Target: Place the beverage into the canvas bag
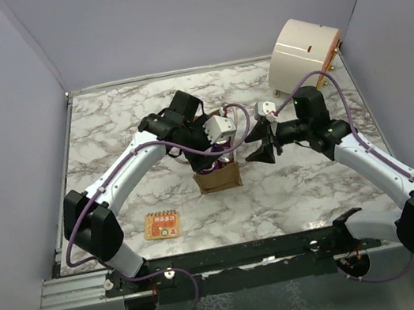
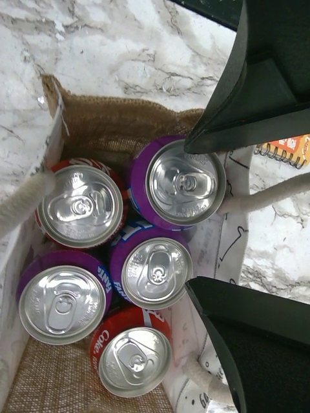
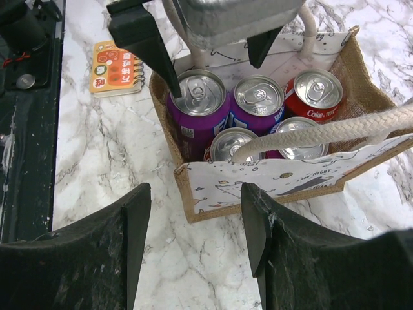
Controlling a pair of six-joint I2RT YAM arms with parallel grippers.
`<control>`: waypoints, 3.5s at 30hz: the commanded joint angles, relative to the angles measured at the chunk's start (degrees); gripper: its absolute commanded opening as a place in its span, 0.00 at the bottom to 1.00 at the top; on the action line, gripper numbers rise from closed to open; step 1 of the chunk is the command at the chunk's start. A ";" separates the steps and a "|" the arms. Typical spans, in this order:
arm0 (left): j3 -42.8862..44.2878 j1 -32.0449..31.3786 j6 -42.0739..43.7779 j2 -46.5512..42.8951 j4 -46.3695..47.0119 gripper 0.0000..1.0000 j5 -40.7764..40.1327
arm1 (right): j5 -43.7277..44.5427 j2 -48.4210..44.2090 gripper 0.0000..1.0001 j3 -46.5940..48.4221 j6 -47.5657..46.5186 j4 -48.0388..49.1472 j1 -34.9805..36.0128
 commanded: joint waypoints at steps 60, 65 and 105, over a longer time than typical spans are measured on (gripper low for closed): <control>-15.88 29.45 -28.89 -27.87 33.67 0.99 -26.22 | 52.59 -8.30 1.00 -0.56 19.58 16.26 -14.45; -22.39 30.50 -29.78 -32.66 42.62 0.99 -32.10 | 56.45 -9.11 1.00 1.08 20.13 14.27 -14.45; -34.21 34.91 -26.79 -51.13 41.99 0.99 -21.47 | 50.07 -28.03 1.00 -4.06 10.95 4.61 -14.89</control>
